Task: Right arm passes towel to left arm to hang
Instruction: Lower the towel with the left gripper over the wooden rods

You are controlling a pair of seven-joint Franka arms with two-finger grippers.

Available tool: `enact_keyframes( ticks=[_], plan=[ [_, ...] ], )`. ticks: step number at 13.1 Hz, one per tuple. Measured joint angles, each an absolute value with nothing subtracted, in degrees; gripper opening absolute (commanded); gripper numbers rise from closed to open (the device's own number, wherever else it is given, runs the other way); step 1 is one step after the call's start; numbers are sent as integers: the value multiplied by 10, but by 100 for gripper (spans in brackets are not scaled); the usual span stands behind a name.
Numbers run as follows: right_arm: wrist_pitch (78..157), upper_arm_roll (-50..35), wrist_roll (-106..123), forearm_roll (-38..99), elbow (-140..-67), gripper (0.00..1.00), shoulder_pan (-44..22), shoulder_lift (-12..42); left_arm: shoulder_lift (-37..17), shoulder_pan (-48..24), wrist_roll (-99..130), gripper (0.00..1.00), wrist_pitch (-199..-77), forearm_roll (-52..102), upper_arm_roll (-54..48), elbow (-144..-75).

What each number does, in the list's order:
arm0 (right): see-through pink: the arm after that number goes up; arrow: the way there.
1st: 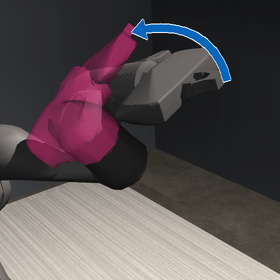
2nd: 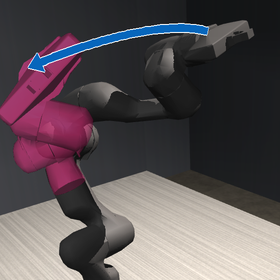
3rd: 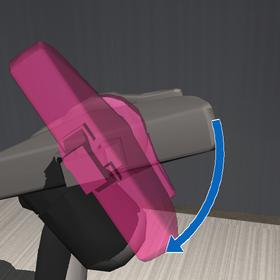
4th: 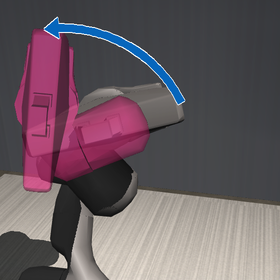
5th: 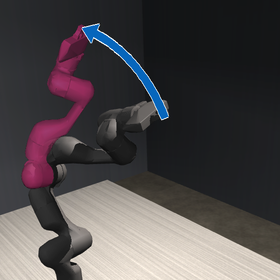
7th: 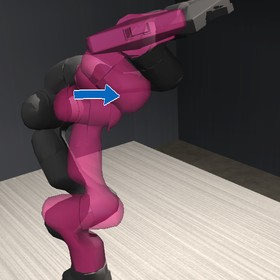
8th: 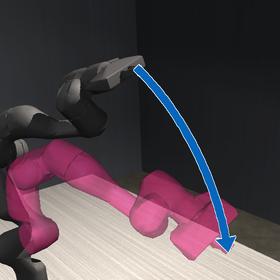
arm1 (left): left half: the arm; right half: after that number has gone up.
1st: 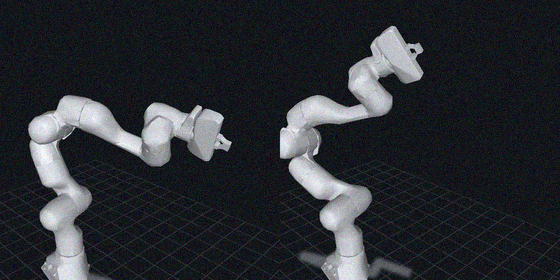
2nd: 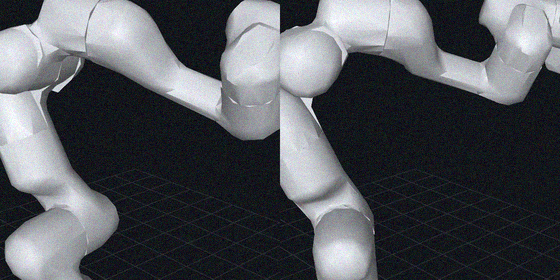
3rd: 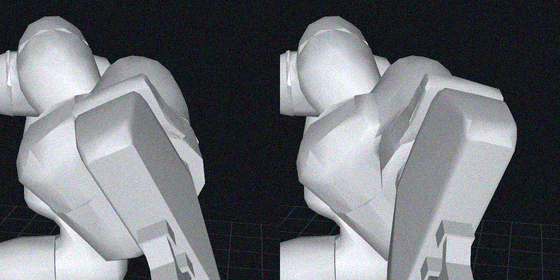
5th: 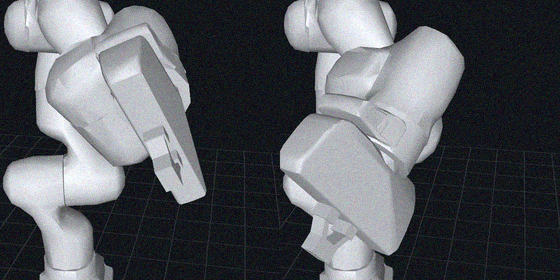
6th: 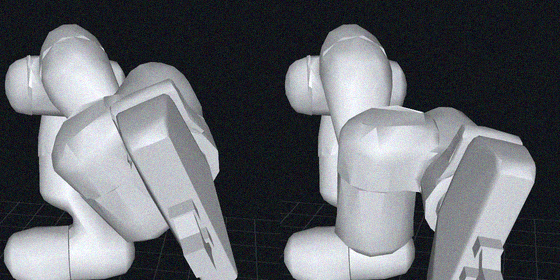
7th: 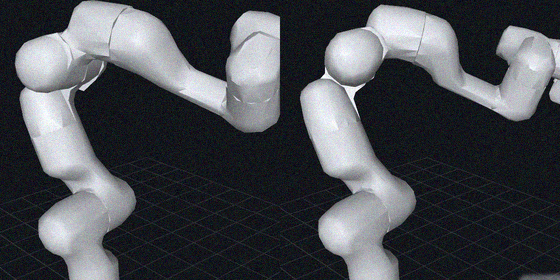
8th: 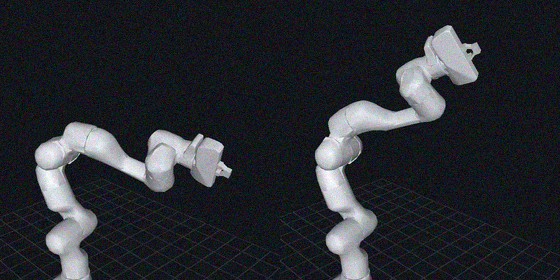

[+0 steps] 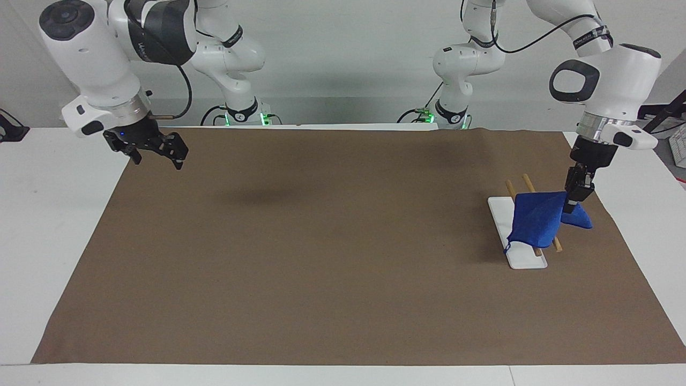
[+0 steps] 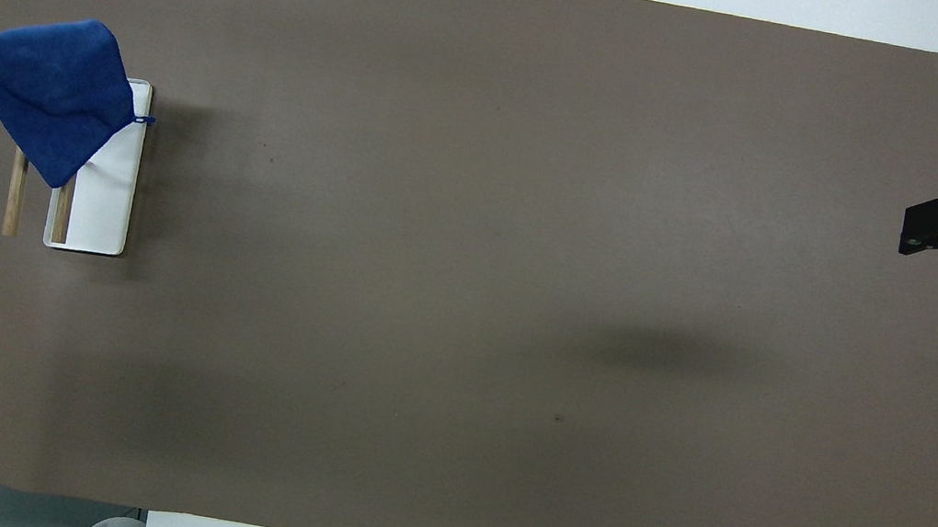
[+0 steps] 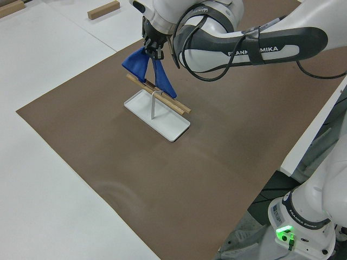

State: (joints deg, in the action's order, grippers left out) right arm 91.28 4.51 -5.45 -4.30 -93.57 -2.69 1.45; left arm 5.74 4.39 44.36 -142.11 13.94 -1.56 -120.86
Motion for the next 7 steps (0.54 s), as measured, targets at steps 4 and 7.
enact_keyframes(
  ticks=[4, 7],
  plan=[
    [909, 45, -54, -43, -936, 100, -27, 15, 57, 59, 442, 0, -1421, 88, -15, -1208],
    [908, 44, -54, -43, -936, 100, -27, 15, 58, 59, 442, 0, -1418, 55, -15, -1205]
  ],
)
